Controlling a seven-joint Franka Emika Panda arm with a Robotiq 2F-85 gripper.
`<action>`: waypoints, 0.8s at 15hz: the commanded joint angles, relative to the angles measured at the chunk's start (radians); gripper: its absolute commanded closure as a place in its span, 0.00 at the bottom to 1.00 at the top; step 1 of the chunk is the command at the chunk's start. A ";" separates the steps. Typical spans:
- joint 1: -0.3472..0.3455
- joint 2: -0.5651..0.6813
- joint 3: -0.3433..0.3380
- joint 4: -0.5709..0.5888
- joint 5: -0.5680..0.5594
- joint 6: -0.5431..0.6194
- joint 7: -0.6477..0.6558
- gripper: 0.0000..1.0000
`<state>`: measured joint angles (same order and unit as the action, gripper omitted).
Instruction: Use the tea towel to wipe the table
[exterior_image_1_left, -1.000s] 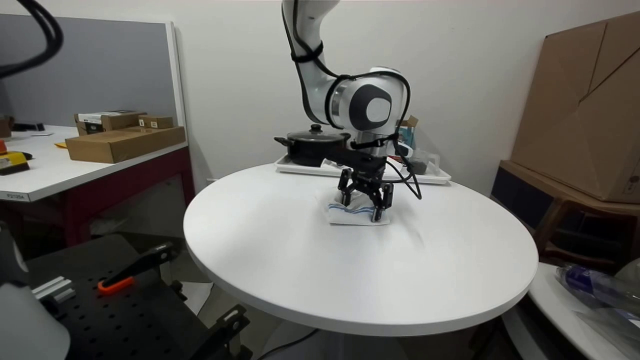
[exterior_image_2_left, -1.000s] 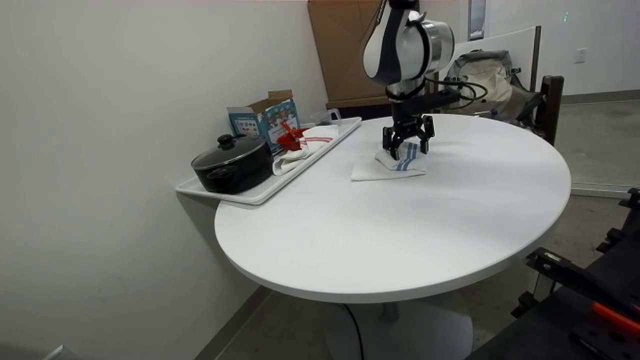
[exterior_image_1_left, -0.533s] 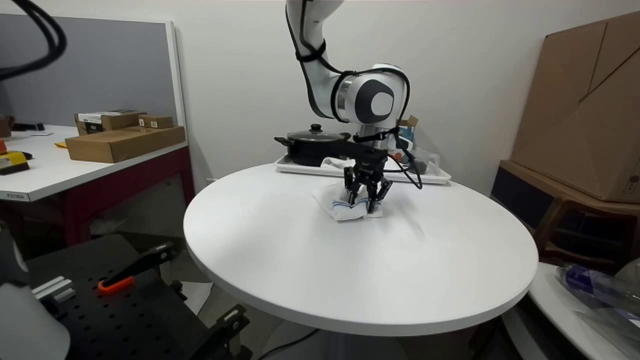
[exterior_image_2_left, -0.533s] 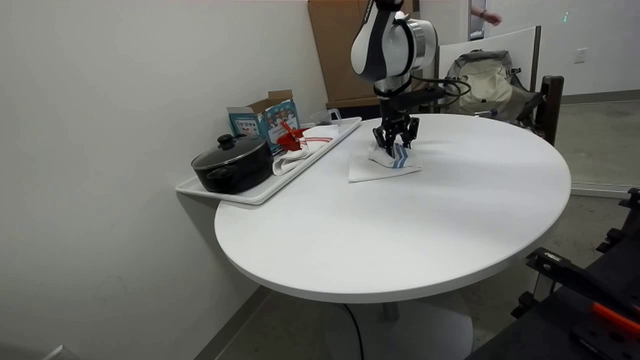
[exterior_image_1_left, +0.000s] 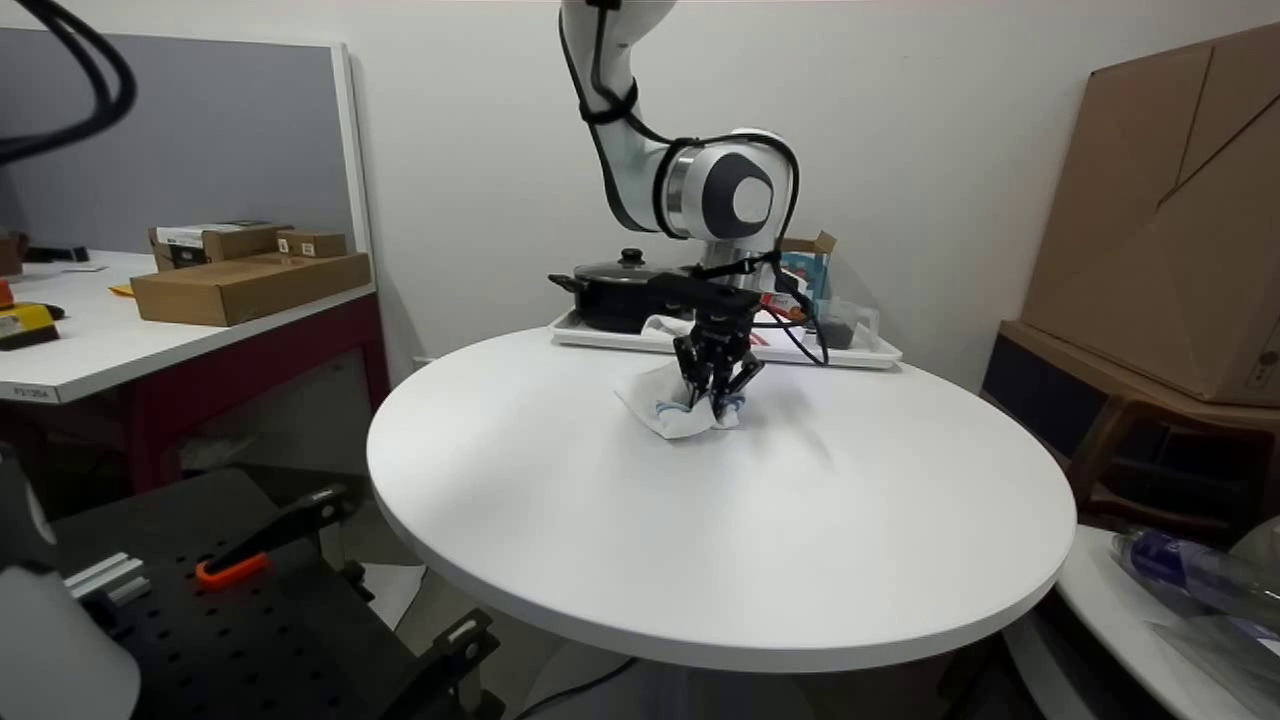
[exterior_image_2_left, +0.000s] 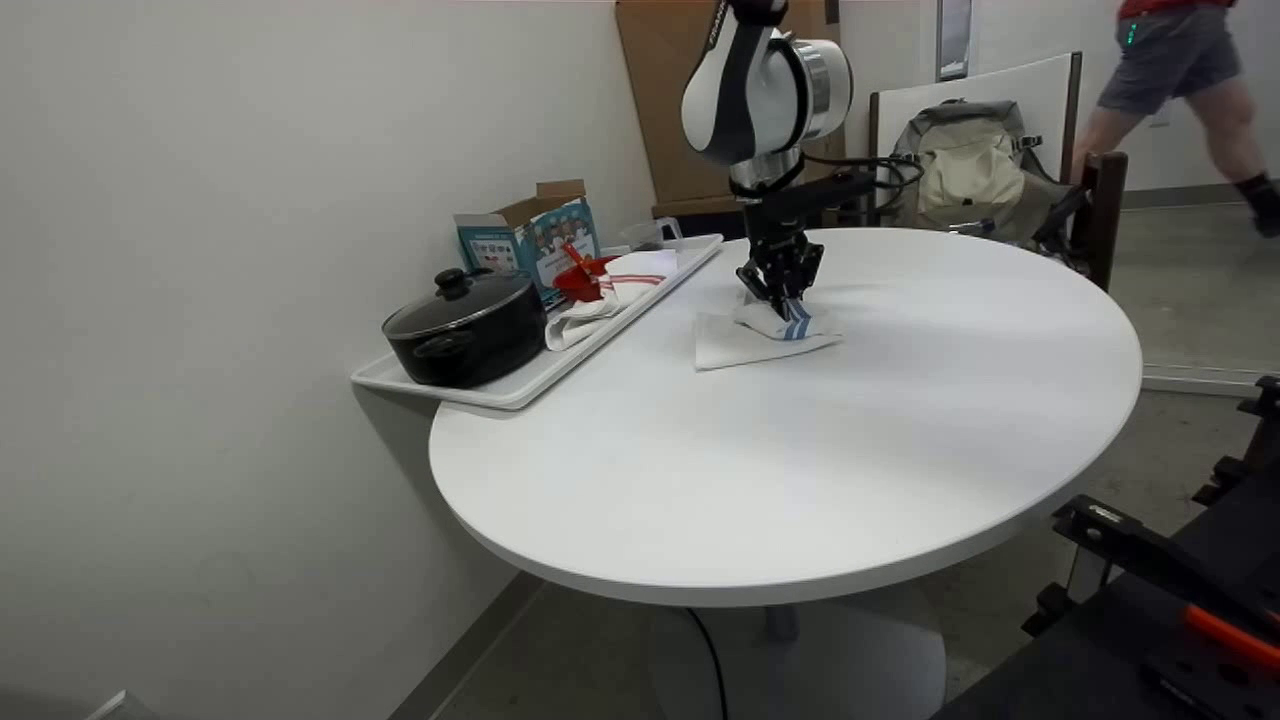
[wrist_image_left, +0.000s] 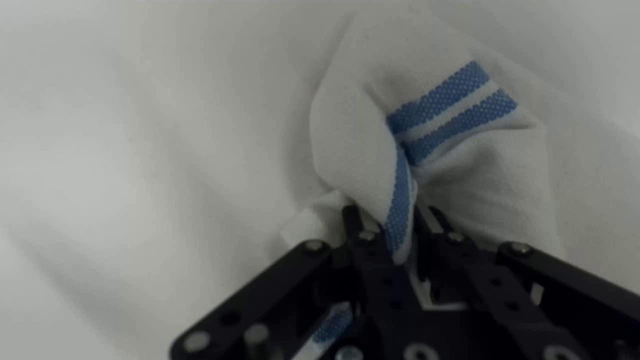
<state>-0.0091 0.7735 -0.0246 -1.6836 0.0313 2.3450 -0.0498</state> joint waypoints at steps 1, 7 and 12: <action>0.030 0.061 0.003 -0.008 -0.047 -0.021 0.017 0.95; 0.028 -0.035 0.017 -0.194 -0.062 -0.001 -0.011 0.95; 0.052 -0.170 0.062 -0.414 -0.101 0.082 -0.083 0.95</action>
<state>0.0188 0.6454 0.0143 -1.9212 -0.0280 2.3362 -0.1029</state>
